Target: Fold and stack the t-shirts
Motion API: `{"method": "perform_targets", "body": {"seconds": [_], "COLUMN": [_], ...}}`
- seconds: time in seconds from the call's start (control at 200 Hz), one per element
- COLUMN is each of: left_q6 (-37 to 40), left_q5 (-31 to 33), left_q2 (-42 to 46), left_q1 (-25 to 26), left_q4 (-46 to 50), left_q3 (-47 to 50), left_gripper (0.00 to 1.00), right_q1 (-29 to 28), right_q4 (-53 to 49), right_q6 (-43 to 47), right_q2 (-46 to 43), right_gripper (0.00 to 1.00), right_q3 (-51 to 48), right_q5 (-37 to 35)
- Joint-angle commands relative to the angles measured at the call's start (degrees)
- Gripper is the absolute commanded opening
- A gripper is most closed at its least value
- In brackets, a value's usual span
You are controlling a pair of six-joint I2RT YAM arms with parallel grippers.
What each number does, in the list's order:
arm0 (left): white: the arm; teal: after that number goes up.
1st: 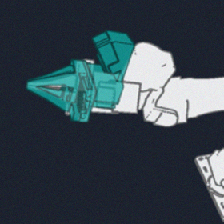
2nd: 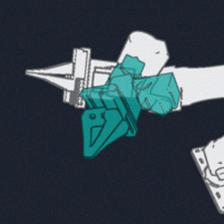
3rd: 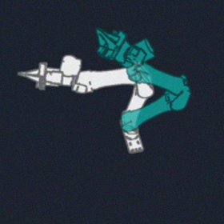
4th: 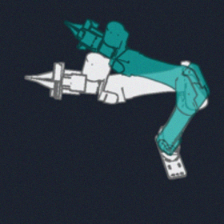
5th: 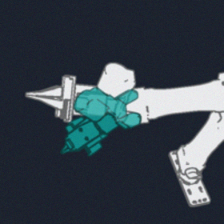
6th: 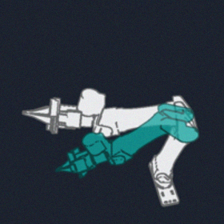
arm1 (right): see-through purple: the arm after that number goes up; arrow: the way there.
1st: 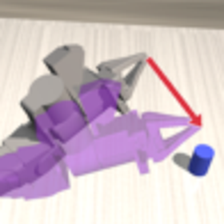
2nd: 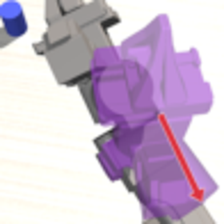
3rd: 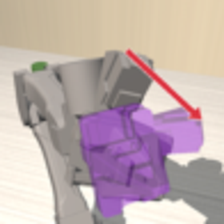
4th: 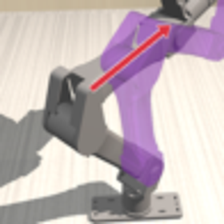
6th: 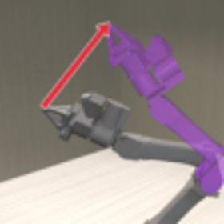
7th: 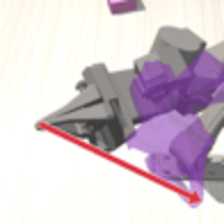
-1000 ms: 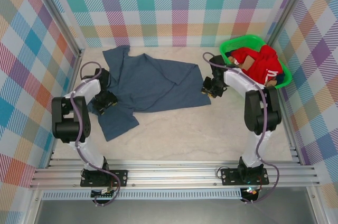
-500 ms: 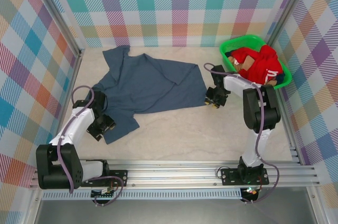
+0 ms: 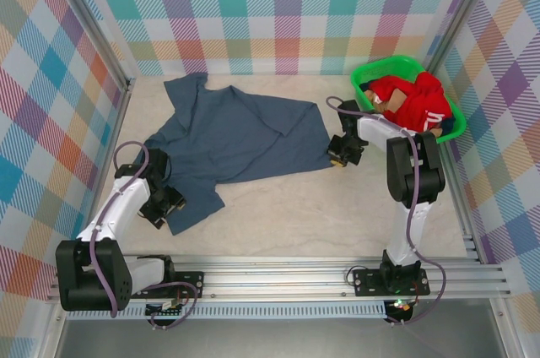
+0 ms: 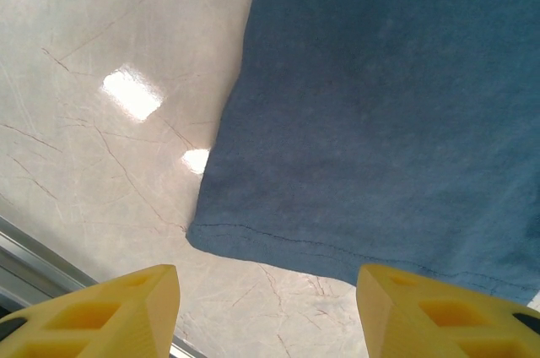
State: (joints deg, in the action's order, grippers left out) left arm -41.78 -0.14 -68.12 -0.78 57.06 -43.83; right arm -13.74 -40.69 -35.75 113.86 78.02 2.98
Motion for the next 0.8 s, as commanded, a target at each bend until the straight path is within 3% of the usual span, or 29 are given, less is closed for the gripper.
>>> {"method": "perform_targets", "body": {"seconds": [0.0, 0.29, 0.42, 0.625, 0.8], "left_q6": [-0.06, -5.38, -8.14, -16.45, -19.83], "left_q5": [-1.02, -0.98, -6.18, -9.34, -9.39], "left_q2": [1.06, -1.33, -2.07, -2.96, -5.84], "left_q1": [0.34, 2.65, 3.34, 10.78, 12.88], "left_q4": [2.24, 3.4, -2.05, -3.23, -8.06], "left_q3": [1.18, 3.73, 6.19, 8.45, 10.01], "left_gripper": [0.58, 0.51, 0.51, 0.51, 0.49], "right_q1": [-0.06, 1.91, 3.04, 3.19, 3.19], "right_q4": [1.06, -4.55, -4.4, -4.16, -4.14], "right_q6": [-0.46, -0.54, -0.17, 0.11, 0.19], "right_q2": [0.64, 1.62, 1.88, 1.98, 2.33], "right_gripper": [0.0, 0.0, 0.0, 0.0, 0.0], "right_q3": [0.41, 6.97, 6.88, 6.44, 6.83], "right_q5": [-2.01, -7.25, -5.83, -3.91, -3.54]}}
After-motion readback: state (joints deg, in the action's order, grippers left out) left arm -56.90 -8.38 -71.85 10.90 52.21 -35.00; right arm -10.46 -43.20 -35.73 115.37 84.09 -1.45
